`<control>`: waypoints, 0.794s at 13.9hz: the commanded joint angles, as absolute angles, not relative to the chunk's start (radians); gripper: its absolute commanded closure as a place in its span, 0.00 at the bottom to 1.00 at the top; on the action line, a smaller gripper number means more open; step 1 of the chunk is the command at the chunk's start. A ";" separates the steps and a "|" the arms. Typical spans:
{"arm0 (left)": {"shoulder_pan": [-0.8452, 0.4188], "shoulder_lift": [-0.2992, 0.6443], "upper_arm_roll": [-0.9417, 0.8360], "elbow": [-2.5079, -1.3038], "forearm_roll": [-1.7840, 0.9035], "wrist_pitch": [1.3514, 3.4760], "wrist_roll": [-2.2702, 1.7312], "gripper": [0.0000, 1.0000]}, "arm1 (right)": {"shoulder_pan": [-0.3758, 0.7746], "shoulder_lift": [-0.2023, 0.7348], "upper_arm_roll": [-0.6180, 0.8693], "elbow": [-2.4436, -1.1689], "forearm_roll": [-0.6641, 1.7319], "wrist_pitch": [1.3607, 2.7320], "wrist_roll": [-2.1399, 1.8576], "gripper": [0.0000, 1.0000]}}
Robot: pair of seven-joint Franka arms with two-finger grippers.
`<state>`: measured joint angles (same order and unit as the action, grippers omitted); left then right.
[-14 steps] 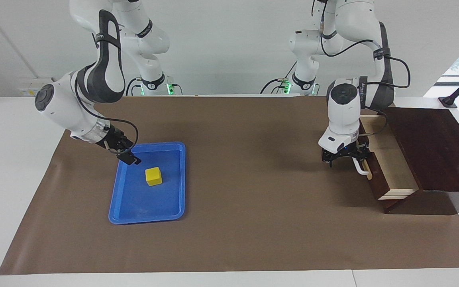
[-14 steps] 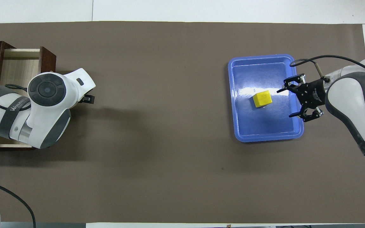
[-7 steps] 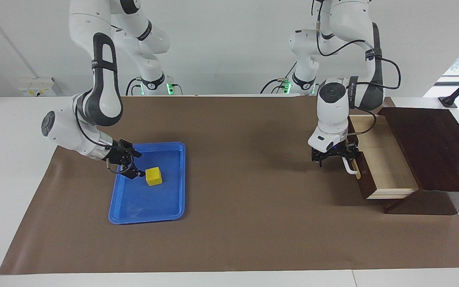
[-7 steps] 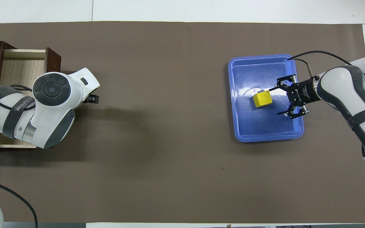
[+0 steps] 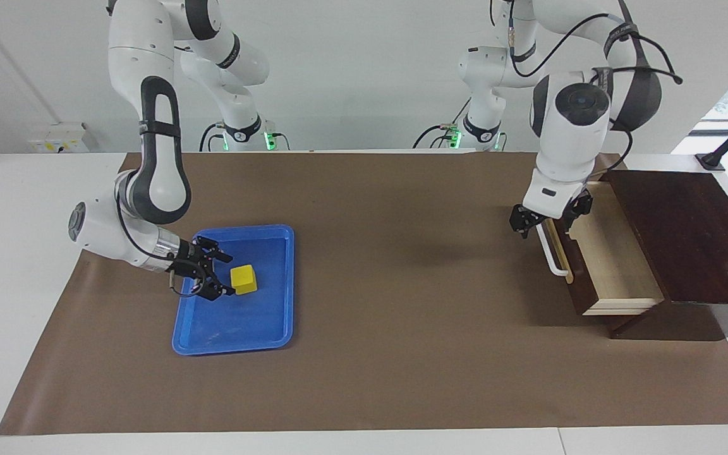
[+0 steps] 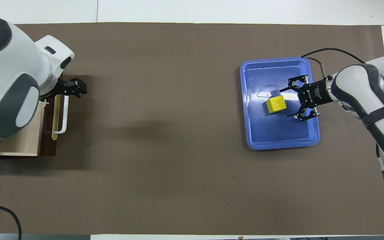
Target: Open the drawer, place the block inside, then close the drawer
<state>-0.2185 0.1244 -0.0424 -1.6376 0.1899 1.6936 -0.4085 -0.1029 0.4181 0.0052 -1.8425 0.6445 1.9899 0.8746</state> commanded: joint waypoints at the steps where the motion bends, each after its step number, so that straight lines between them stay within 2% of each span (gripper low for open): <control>1: -0.238 0.066 -0.037 -1.577 0.091 1.563 -0.518 0.00 | -0.103 0.420 0.014 -1.862 0.661 2.023 0.877 0.00; 4: -0.302 0.020 -0.081 -1.577 0.083 1.499 -0.838 0.00 | -0.103 0.420 0.014 -1.861 0.661 2.023 0.877 0.00; 6: -0.324 0.006 -0.112 -1.597 0.078 1.518 -1.085 0.00 | -0.103 0.420 0.015 -1.861 0.661 2.026 0.877 0.00; 7: -0.319 -0.001 -0.110 -1.626 0.037 1.558 -1.173 0.00 | -0.101 0.420 0.015 -1.861 0.661 2.026 0.876 0.03; 8: -0.313 -0.014 -0.107 -1.656 0.005 1.592 -1.246 0.00 | -0.103 0.420 0.015 -1.861 0.663 2.028 0.876 0.16; 11: -0.298 0.004 -0.106 -1.695 -0.027 1.702 -1.516 0.00 | -0.103 0.420 0.017 -1.862 0.664 2.033 0.873 0.65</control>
